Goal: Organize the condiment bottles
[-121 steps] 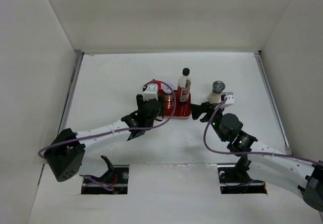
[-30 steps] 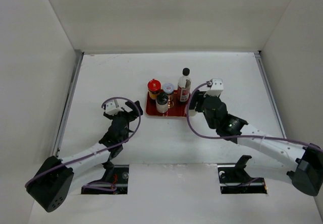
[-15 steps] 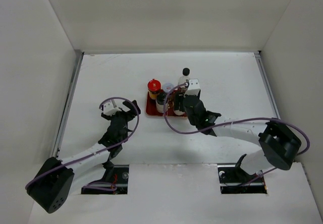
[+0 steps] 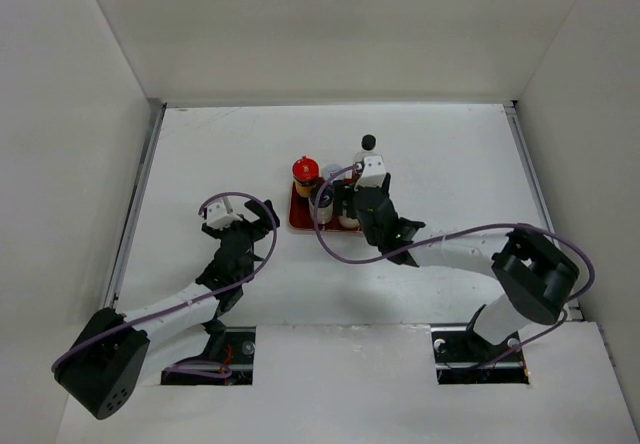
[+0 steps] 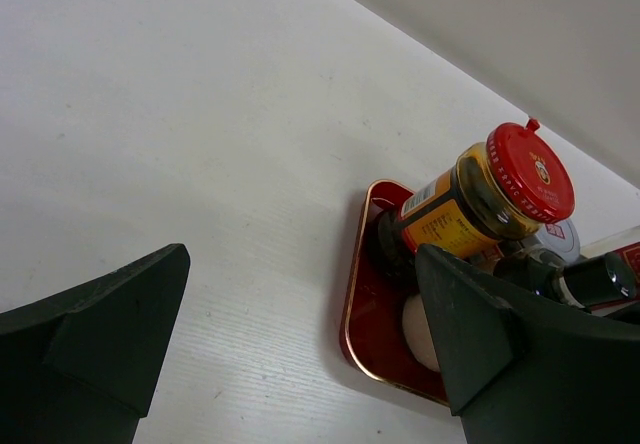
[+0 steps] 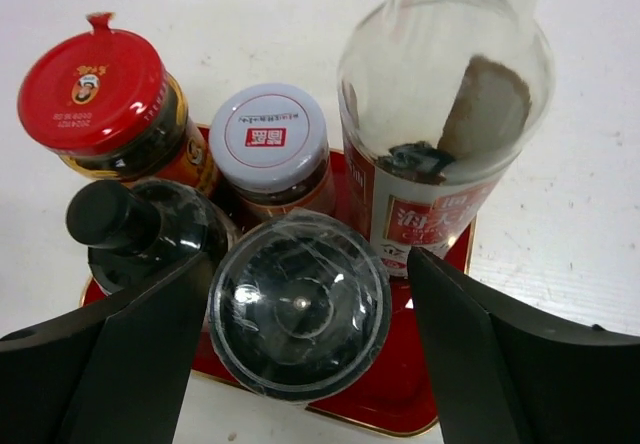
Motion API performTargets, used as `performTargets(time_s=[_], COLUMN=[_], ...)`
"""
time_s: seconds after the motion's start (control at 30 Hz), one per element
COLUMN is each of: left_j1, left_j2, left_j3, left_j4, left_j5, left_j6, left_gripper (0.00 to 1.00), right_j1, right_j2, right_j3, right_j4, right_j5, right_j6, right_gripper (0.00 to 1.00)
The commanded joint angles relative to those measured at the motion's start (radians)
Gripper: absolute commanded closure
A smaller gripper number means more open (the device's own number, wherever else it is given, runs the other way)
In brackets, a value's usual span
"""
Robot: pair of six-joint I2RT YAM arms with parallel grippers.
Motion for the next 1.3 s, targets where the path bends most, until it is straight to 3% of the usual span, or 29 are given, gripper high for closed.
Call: performTargets(time_s=[0.0,0.13,0.33,0.5,0.7,0.87,1.27], left_j1=[0.005,0.005,0.009,0.009,0.018,0.032,0.048], left_j2=[-0.012,-0.029,0.002,0.065,0.059,-0.013,-0.004], left_j3=[0.010,0.024,0.092,0.198,0.286,0.358,0.415], left_j4=[0.040,-0.014,-0.143,-0.279,-0.427,-0.569,-0.632], left_j5=[-0.001,-0.008,-0.050,-0.019,-0.019,-0.022,-0.038], left_j6=[-0.006,-0.008,-0.040,-0.051,-0.060,-0.051,-0.049], left_gripper=[0.00,0.00,0.00,0.00,0.00,0.00,0.00], right_j1=[0.018,0.018,-0.034,-0.162,-0.281,-0.293,-0.266], right_j2=[-0.057,-0.185,-0.463,-0.629,-0.655,-0.663,-0.578], right_j3=[0.052,0.020,-0.180,-0.348,-0.422,-0.464,-0.500], right_j4=[0.073,0.030,0.032,-0.034,-0.134,-0.128,-0.018], right_j5=[0.001,0.009,0.116,0.167,0.087,0.035,0.023], right_j6=[-0.011,-0.041,-0.010,0.158,0.327,0.439,0.438], right_gripper=[0.12,0.00,0.00,0.00,0.00,0.00,0.00])
